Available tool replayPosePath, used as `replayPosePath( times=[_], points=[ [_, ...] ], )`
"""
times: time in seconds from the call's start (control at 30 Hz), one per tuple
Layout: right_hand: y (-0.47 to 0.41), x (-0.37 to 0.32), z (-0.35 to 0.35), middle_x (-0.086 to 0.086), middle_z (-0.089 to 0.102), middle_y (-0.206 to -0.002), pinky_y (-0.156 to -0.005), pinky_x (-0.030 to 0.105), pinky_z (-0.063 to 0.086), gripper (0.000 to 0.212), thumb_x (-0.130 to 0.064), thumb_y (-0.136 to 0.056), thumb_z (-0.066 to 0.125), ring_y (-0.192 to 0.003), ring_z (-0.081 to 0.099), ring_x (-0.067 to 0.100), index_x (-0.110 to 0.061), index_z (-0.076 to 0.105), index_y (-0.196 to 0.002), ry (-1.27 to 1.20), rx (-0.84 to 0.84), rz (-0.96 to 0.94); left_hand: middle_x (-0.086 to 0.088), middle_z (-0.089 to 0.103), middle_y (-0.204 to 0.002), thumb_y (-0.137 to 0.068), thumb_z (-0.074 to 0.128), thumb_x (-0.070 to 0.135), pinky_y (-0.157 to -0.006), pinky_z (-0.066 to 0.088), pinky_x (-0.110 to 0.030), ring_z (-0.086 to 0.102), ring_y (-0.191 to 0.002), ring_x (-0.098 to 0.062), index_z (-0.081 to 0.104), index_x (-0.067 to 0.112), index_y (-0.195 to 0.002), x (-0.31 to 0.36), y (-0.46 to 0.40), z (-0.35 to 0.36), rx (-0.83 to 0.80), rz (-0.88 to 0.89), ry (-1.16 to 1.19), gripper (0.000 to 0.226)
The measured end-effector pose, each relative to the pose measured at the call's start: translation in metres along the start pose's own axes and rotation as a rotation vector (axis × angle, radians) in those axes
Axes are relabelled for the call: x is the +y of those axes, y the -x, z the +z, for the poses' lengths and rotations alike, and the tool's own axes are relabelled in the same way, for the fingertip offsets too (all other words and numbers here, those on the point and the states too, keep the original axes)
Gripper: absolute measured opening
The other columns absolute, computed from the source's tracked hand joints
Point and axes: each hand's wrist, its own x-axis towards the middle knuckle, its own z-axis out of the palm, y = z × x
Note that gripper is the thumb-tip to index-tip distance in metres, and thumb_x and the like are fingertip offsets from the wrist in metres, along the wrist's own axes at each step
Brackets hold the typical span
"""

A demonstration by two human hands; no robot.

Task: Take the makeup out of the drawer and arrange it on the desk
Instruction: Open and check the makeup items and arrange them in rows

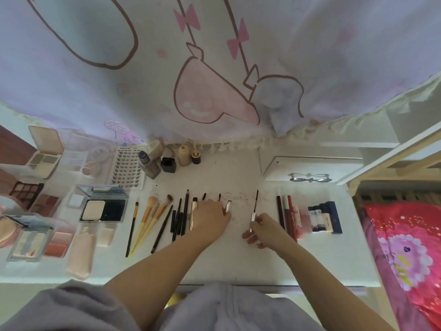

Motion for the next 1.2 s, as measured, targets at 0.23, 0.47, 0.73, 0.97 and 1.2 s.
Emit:
replayPosePath(
  times=[0.23,0.47,0.73,0.97,1.2],
  points=[
    [-0.027,-0.009,0.043,0.009,0.068,-0.098,-0.070,0.033,0.048,0.029,-0.035,-0.098,0.034,-0.085,0.065,0.028,-0.009,0.044,-0.107,0.525,0.111,-0.109,-0.006,0.054,-0.123,-0.097,0.033,0.047,-0.098,0.035,-0.037,0.045,-0.117,-0.024,0.060,0.015,-0.114,-0.005,-0.013,0.013,0.048,0.049,-0.259,0.045],
    [-0.033,-0.016,0.061,0.010,0.064,-0.107,-0.067,0.029,0.037,0.031,-0.033,-0.100,0.031,-0.097,0.062,0.029,-0.009,0.047,-0.111,0.768,0.165,-0.141,-0.006,0.054,-0.126,-0.100,0.026,0.043,-0.097,0.032,-0.035,0.043,-0.120,-0.024,0.061,0.014,-0.116,-0.011,-0.013,0.010,0.077,0.050,-0.250,0.048],
    [-0.033,-0.014,-0.030,0.007,0.065,-0.095,-0.073,0.032,0.048,0.031,-0.032,-0.099,0.033,-0.088,0.062,0.025,-0.010,0.054,-0.106,0.752,0.284,-0.191,-0.005,0.054,-0.121,-0.100,0.029,0.035,-0.093,0.033,-0.034,0.045,-0.114,-0.023,0.051,0.013,-0.121,0.014,-0.006,0.003,0.168,0.262,-0.188,0.037],
    [-0.055,-0.003,-0.088,0.010,0.062,-0.097,-0.066,0.029,0.043,0.025,-0.019,-0.096,0.037,-0.084,0.058,0.025,-0.009,0.057,-0.105,0.752,0.299,-0.091,-0.009,0.052,-0.124,-0.099,0.032,0.037,-0.095,0.032,-0.037,0.044,-0.117,-0.027,0.047,0.010,-0.123,0.104,-0.013,0.039,-0.034,0.301,-0.120,0.038],
    [-0.068,-0.003,-0.082,0.004,0.059,-0.076,-0.059,0.029,0.040,0.029,-0.032,-0.094,0.044,-0.071,0.056,0.021,-0.011,0.057,-0.080,0.815,0.287,-0.141,-0.006,0.052,-0.126,-0.098,0.033,0.043,-0.097,0.034,-0.035,0.045,-0.118,-0.024,0.043,0.012,-0.130,0.118,-0.027,0.060,-0.053,0.153,-0.173,0.046]
  ],
)
